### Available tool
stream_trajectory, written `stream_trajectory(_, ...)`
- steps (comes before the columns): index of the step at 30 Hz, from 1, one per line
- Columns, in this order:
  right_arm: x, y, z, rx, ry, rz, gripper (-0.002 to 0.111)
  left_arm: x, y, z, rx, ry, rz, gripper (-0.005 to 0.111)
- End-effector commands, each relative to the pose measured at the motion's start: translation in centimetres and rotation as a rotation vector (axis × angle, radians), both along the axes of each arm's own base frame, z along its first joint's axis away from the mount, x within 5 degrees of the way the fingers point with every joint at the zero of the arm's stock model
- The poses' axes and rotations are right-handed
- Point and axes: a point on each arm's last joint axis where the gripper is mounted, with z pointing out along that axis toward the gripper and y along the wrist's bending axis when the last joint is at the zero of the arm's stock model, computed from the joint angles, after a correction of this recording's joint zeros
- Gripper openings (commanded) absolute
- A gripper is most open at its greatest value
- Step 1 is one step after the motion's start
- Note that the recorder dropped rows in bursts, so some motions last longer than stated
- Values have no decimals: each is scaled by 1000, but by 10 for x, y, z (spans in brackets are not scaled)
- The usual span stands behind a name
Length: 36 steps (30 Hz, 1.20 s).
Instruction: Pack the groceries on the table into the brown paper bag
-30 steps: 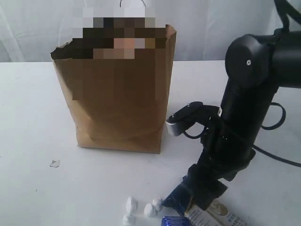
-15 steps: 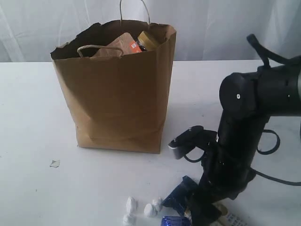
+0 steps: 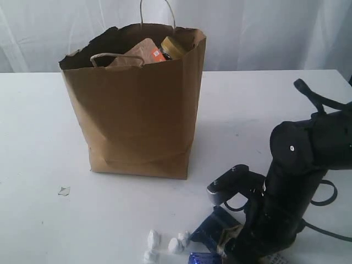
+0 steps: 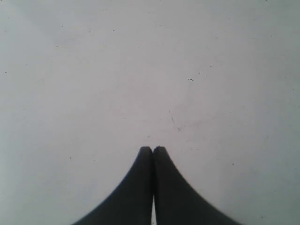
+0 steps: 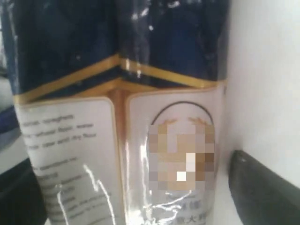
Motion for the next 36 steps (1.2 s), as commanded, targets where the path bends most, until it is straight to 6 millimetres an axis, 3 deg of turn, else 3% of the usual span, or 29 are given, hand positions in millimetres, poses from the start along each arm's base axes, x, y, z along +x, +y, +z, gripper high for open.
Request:
stream_trajectory(1,0,-1,-5,3,-13,-24,64,0,0,-1,-5,3,-6,0)
stream_trajectory(4,0,-1,-5,3,-13,-14,32,0,0,-1,-5,3,-6,0)
stream_trajectory(8,0,-1,-5,3,-11,-14,0,0,0,-1,-5,3,-6,0)
stream_trajectory(12,3,0,-1,9,-34,-7,0,0,0,-1,-5,3,-6,0)
stream_trajectory(18,24,-3,38,63,-104,-47,0,0,0,-1,-5,3,-6,0)
stream_trajectory(23,42,-26,57,102,-101,-42,0,0,0,-1,-5,3,-6,0)
stream_trajectory(31,51,-54,66,259,-33,-93,0,0,0,-1,-5,3,-6,0)
stream_trajectory(36,58,-70,86,276,-34,-120,0,0,0,-1,-5,3,-6,0)
